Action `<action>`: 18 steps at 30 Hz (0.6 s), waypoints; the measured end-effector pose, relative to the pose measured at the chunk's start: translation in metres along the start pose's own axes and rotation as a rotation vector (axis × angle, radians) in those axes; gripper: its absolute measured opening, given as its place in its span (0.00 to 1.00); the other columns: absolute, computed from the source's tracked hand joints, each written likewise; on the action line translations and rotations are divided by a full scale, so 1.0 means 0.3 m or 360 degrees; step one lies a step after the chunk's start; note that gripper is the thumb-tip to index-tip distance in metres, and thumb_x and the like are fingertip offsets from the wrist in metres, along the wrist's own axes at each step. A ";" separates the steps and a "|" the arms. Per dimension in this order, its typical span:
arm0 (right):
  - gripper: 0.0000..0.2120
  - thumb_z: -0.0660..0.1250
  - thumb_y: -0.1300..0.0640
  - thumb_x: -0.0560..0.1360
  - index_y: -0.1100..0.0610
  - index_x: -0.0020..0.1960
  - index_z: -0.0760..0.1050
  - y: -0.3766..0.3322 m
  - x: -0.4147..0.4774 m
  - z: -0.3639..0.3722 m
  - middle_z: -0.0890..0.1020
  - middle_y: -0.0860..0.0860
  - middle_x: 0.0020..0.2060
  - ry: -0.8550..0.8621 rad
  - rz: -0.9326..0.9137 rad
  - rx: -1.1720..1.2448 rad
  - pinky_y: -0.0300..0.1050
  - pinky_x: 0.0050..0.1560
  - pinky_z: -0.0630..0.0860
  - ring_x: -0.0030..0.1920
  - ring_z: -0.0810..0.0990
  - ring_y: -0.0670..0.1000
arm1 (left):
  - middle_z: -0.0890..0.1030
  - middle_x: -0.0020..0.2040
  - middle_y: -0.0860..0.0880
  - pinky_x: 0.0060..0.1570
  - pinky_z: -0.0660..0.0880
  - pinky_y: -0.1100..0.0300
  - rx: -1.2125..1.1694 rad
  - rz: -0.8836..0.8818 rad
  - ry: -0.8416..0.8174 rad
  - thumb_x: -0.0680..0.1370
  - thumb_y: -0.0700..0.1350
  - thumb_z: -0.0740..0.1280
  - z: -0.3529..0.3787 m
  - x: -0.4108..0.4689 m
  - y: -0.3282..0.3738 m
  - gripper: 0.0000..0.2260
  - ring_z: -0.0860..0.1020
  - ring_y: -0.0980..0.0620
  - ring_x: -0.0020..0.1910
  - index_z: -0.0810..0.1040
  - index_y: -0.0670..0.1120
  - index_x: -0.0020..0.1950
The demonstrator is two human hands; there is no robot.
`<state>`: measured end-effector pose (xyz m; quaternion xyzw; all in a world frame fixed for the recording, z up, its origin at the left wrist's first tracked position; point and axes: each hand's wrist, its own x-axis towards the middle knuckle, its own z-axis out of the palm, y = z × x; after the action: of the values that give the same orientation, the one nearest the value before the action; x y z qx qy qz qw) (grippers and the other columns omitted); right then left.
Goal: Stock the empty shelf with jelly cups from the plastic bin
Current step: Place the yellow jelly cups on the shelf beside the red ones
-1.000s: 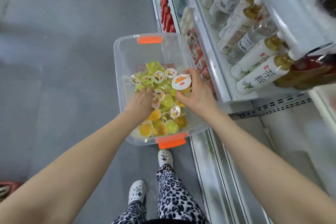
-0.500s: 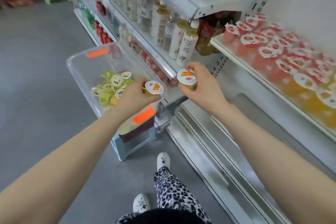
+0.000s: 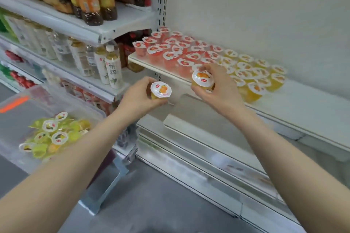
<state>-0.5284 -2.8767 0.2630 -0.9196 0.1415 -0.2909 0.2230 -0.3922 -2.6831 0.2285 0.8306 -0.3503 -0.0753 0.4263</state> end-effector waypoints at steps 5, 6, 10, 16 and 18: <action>0.20 0.73 0.50 0.71 0.51 0.60 0.73 0.163 -0.044 -0.242 0.78 0.44 0.56 0.0160 0.0137 -0.0037 0.39 0.54 0.70 0.56 0.75 0.45 | 0.80 0.52 0.56 0.50 0.74 0.58 -0.0159 0.0127 -0.0071 0.69 0.51 0.77 0.169 0.045 0.223 0.22 0.76 0.60 0.44 0.74 0.52 0.59; 0.20 0.74 0.49 0.71 0.50 0.60 0.73 0.203 -0.052 -0.289 0.78 0.43 0.55 0.0196 0.0169 -0.0050 0.41 0.54 0.71 0.55 0.76 0.45 | 0.79 0.53 0.57 0.50 0.74 0.59 -0.0179 0.0148 -0.0088 0.69 0.52 0.77 0.203 0.052 0.263 0.23 0.76 0.61 0.45 0.74 0.52 0.61; 0.17 0.73 0.49 0.70 0.48 0.56 0.73 0.377 -0.083 -0.453 0.77 0.44 0.53 0.0312 0.0337 -0.0138 0.45 0.52 0.73 0.53 0.76 0.45 | 0.80 0.54 0.57 0.52 0.75 0.58 -0.0204 0.0239 -0.0146 0.70 0.52 0.76 0.332 0.077 0.388 0.23 0.78 0.58 0.50 0.74 0.52 0.62; 0.17 0.73 0.52 0.69 0.50 0.55 0.73 0.597 -0.112 -0.496 0.74 0.51 0.54 0.0040 0.0586 -0.0263 0.43 0.53 0.69 0.55 0.76 0.51 | 0.79 0.52 0.56 0.54 0.76 0.55 -0.0138 0.0297 -0.0091 0.69 0.50 0.75 0.455 0.094 0.464 0.20 0.77 0.57 0.51 0.74 0.52 0.57; 0.15 0.73 0.52 0.69 0.48 0.54 0.73 0.635 -0.115 -0.475 0.73 0.51 0.54 -0.0050 0.0596 -0.0270 0.42 0.52 0.67 0.55 0.76 0.52 | 0.78 0.51 0.55 0.53 0.75 0.54 -0.0056 0.0348 -0.0049 0.68 0.51 0.75 0.476 0.101 0.471 0.19 0.76 0.55 0.51 0.74 0.51 0.56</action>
<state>-0.6656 -3.0737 0.2571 -0.8972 0.3304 -0.2170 0.1972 -0.5033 -2.8516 0.2522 0.7785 -0.4440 -0.0472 0.4411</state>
